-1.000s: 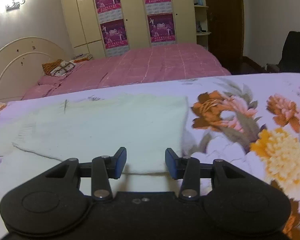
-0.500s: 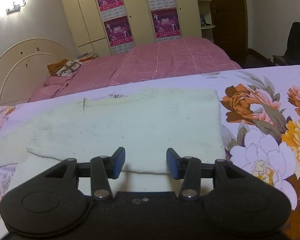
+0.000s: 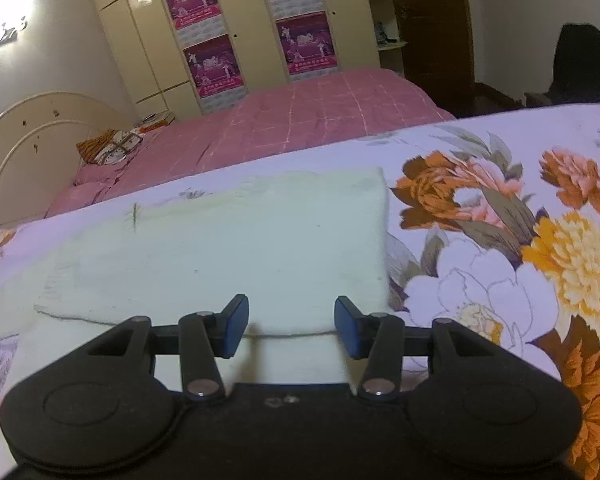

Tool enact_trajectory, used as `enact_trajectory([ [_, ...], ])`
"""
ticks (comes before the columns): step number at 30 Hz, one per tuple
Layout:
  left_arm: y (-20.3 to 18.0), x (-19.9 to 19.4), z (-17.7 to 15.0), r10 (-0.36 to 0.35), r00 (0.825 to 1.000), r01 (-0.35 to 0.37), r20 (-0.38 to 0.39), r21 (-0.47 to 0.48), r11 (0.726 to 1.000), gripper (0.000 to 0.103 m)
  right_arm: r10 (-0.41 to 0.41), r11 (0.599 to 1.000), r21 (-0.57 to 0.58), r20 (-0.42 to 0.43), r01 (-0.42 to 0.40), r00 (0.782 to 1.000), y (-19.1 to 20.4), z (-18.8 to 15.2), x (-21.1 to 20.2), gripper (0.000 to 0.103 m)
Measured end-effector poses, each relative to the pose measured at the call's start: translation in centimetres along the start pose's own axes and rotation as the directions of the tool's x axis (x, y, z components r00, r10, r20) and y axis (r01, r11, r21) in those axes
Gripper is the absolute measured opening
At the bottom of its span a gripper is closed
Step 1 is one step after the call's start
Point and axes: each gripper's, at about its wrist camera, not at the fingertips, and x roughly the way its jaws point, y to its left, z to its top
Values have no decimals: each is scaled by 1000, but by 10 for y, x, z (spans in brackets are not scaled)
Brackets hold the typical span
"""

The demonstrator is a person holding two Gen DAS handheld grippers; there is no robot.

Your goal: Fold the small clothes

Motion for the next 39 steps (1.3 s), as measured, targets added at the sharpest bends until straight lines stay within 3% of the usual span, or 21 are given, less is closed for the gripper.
enact_trajectory([
  [3,-74,22,-28,-47,995,63,-85,185,981,3,8,1000,30,12,-8,1000,-8,-2,-3,47],
  [8,-192,55,-89,-109,972,190,-206,432,882,3,20,998,64,23,-22,1000,-20,-5,-13,47],
  [12,-262,76,-132,-134,945,284,-298,546,788,3,23,995,99,42,-27,999,-35,-4,-24,47],
  [15,-298,86,-162,-117,930,317,-349,600,735,3,21,991,132,51,-28,998,-52,-6,-31,47],
  [18,-317,79,-190,-96,928,320,-359,638,701,3,19,985,171,51,-27,998,-70,-10,-37,48],
  [20,-325,81,-201,-76,933,304,-353,653,694,4,21,979,202,50,-31,999,-84,-13,-40,50],
  [22,-330,79,-213,-91,929,319,-359,652,688,45,33,971,236,53,-45,998,-94,-15,-41,53],
  [23,-321,71,-212,-128,925,342,-359,635,693,74,43,964,258,58,-56,997,-99,-16,-42,53],
  [26,-310,42,-203,-166,944,316,-284,642,699,76,95,939,323,78,-116,992,-105,-16,-41,54],
  [28,-288,26,-194,-156,956,279,-247,619,734,76,143,927,335,96,-167,985,-98,-13,-38,54],
  [32,-224,-4,-164,-41,992,107,-121,612,784,76,228,930,274,89,-244,970,-60,0,-23,54],
  [35,-178,-17,-144,52,995,6,-83,585,811,76,264,948,169,56,-270,963,-18,9,-7,54],
  [36,-165,-20,-139,79,994,-20,-76,581,814,76,265,955,131,42,-268,963,-5,11,-3,57],
  [37,-155,-22,-134,100,992,-40,-73,579,814,76,266,960,83,20,-266,964,11,13,3,66],
  [39,-138,-25,-129,134,989,-70,-68,584,809,76,237,971,-35,-23,-238,971,43,11,14,72],
])
